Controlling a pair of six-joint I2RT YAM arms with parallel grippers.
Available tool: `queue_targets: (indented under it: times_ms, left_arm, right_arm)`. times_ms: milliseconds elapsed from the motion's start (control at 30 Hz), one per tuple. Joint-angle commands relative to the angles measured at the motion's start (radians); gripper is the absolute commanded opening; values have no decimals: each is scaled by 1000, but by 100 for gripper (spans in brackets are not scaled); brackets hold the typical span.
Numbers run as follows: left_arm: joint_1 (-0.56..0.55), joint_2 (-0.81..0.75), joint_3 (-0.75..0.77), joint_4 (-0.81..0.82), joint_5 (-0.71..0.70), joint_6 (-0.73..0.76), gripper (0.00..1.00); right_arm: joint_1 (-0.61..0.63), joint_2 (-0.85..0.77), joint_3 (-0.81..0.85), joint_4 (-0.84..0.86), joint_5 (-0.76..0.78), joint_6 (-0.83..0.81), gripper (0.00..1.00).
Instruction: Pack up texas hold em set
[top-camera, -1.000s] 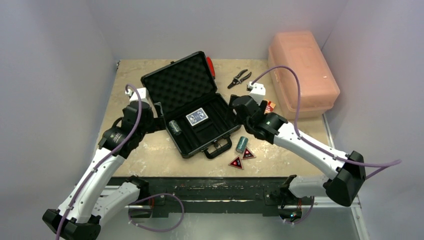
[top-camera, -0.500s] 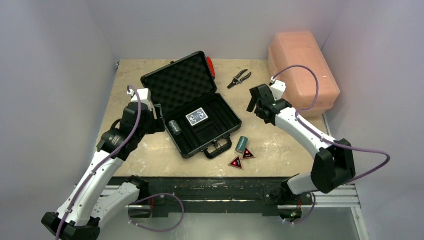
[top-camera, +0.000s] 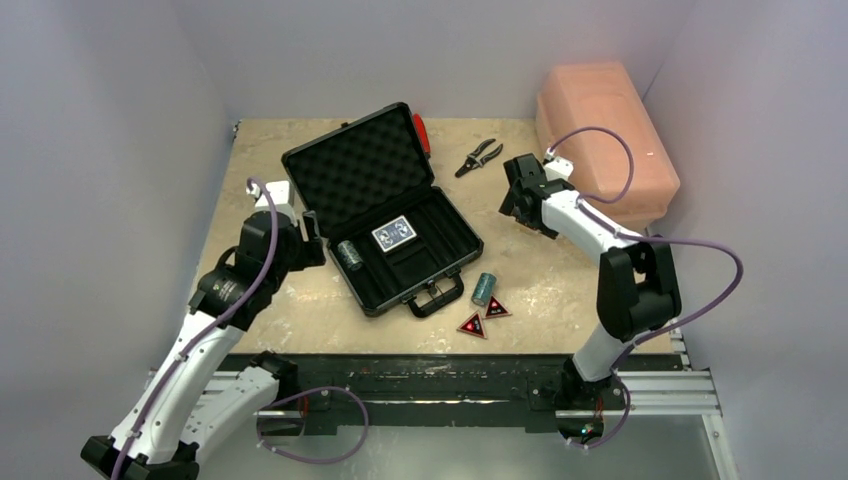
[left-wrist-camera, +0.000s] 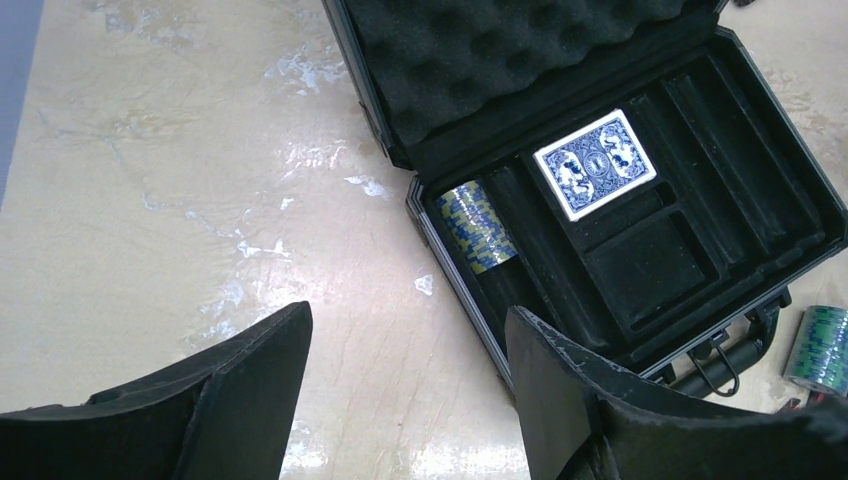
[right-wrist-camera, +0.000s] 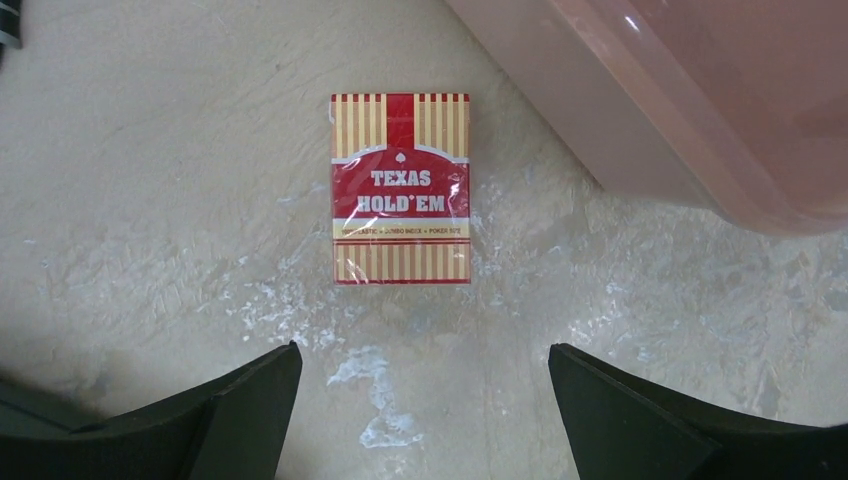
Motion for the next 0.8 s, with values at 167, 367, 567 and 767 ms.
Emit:
queue_targets:
  times_ms: [167,367,567,767]
  left_arm:
    - [7,-35,-27,53,-65,-2,71]
    - [7,-42,-29,59,-37,11,72]
    - [7,-36,-13,56,32,9,72]
    - [7,-40,-5,54,47,4,71]
  right_arm:
    - [-43,97,86,49,-12,-5,99]
    - [-59,140,102,79,-18,-21,99]
    - [-84,185,115,130,-34,-63,99]
    - [-104,224,125,152,-53,-74,99]
